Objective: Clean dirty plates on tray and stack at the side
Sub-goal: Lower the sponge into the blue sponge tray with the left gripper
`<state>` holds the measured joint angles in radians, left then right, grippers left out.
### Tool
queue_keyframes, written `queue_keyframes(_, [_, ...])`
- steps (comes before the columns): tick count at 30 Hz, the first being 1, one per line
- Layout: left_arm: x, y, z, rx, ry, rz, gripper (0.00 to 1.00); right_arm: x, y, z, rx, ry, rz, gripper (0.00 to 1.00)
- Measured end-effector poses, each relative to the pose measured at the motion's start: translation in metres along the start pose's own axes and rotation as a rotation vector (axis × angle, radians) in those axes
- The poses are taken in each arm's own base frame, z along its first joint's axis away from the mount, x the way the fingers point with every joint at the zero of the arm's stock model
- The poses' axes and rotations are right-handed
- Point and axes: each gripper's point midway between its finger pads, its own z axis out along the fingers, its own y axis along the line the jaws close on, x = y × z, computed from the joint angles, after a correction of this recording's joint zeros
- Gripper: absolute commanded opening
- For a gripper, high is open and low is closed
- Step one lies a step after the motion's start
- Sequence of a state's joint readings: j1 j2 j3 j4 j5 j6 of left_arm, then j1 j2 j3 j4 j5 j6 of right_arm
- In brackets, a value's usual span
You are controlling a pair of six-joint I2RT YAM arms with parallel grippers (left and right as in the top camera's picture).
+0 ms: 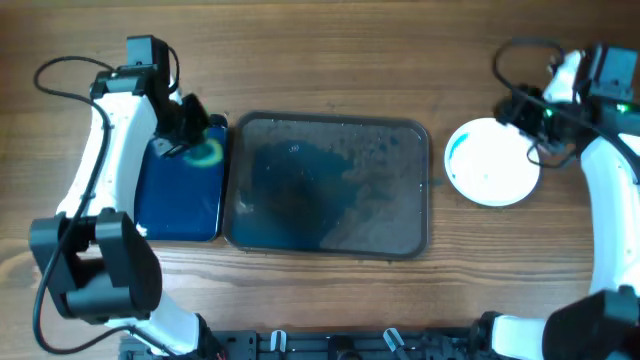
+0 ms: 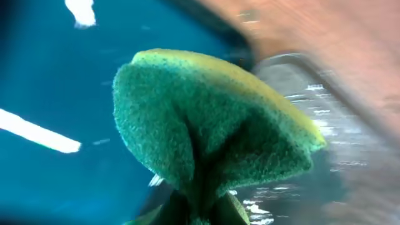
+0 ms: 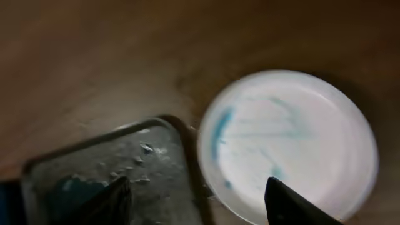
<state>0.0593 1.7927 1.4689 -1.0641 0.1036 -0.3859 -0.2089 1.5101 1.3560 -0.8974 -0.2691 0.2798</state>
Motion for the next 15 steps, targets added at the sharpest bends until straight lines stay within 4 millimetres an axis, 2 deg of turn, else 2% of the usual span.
queue_keyframes(2, [-0.003, 0.025, -0.008, -0.136, -0.041, 0.024, 0.04, -0.002, 0.032, -0.006, -0.064, -0.026, -0.089, 0.70])
queue_keyframes(5, [-0.008, 0.049, -0.007, -0.266, -0.080, 0.074, 0.04, 0.009, 0.054, -0.002, -0.088, -0.009, -0.158, 0.70])
queue_keyframes(8, [-0.004, 0.063, 0.009, -0.321, -0.078, 0.135, 0.04, 0.015, 0.063, 0.000, -0.085, 0.003, -0.195, 0.71])
queue_keyframes(11, [0.006, 0.076, 0.033, -0.349, -0.070, 0.181, 0.07, 0.017, 0.063, 0.001, -0.077, 0.004, -0.205, 0.73])
queue_keyframes(12, [0.009, 0.079, 0.041, -0.352, -0.071, 0.187, 0.19, 0.016, 0.063, 0.001, -0.075, 0.004, -0.209, 0.73])
queue_keyframes(13, [0.012, 0.082, 0.051, -0.354, -0.076, 0.193, 0.24, 0.017, 0.062, 0.001, -0.071, 0.008, -0.209, 0.73])
queue_keyframes(14, [0.014, 0.084, 0.056, -0.355, -0.078, 0.201, 0.47, 0.019, 0.061, 0.001, -0.066, 0.013, -0.208, 0.73])
queue_keyframes(15, [0.013, 0.086, 0.062, -0.350, -0.100, 0.196, 1.00, 0.020, 0.060, 0.001, -0.064, 0.018, -0.207, 0.74])
